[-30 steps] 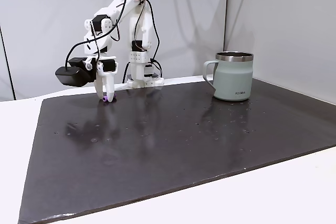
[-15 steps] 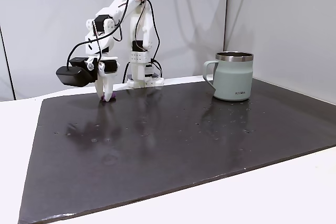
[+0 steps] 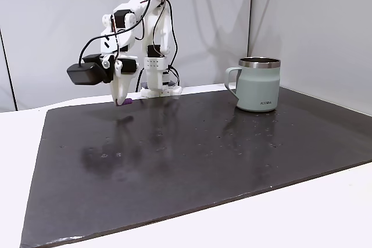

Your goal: Grasp a pengrip and put it in the cup.

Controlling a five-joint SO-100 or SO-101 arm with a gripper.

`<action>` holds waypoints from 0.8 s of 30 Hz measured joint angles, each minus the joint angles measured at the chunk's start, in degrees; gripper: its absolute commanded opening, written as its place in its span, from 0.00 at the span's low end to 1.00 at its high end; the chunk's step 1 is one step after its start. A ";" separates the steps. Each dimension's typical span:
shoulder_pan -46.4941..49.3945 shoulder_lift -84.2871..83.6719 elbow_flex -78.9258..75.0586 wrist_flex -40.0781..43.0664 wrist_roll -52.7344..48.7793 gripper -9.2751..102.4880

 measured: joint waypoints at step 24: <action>-43.42 27.69 -20.30 27.51 40.87 0.08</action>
